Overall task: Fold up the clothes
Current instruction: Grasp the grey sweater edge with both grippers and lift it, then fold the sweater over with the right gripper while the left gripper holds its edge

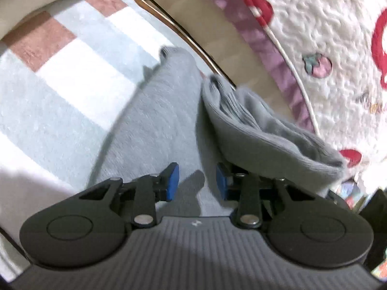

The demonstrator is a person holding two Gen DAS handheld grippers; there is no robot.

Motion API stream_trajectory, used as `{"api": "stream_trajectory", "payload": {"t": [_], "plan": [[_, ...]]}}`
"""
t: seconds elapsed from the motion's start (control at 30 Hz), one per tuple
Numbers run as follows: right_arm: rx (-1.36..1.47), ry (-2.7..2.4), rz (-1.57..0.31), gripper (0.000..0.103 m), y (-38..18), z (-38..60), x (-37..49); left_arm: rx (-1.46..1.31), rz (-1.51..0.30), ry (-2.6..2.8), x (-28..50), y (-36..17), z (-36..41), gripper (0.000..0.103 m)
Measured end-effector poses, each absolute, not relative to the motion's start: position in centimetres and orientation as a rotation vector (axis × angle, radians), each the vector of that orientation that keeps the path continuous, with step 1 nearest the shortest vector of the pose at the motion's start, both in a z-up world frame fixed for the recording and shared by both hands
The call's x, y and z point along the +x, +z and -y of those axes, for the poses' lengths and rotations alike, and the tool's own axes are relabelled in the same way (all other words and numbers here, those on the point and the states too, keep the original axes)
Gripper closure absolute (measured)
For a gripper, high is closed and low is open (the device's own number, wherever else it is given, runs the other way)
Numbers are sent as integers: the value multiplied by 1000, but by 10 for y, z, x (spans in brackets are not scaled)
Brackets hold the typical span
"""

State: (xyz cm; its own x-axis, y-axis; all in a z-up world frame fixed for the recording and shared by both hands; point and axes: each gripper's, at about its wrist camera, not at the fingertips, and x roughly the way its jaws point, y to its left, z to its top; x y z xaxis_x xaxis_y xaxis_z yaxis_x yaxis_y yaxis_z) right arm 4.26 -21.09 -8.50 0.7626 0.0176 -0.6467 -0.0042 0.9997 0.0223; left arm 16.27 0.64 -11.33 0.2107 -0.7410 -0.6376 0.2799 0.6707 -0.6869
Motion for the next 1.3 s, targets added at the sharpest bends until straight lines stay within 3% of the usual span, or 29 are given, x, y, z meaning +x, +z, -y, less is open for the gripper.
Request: {"api": "stream_trajectory", "payload": {"t": [0.27,0.37,0.53,0.73,0.9,1.13,1.3], "plan": [[409,-3,-558,77,-27,254,32,-438,-1159,-738,168,-116,-5,70],[301,69,-554,77,-28,224,31,-469,-1181,-730,172,-122,-5,70],[7,132,-650,76,-85,167,36,-584,-1227,-700,178,-130,-20,71],[-26,143,-639,76,-85,170,29,-641,-1213,-701,183,-132,-28,71],[342,145,-503,77,-39,201,34,-607,-1152,-710,189,-124,-27,71],[-19,172,-617,75,-88,128,47,-692,-1115,-639,195,-128,-54,73],[-372,164,-591,66,-110,94,33,-748,-1137,-683,200,-132,-61,72]]}}
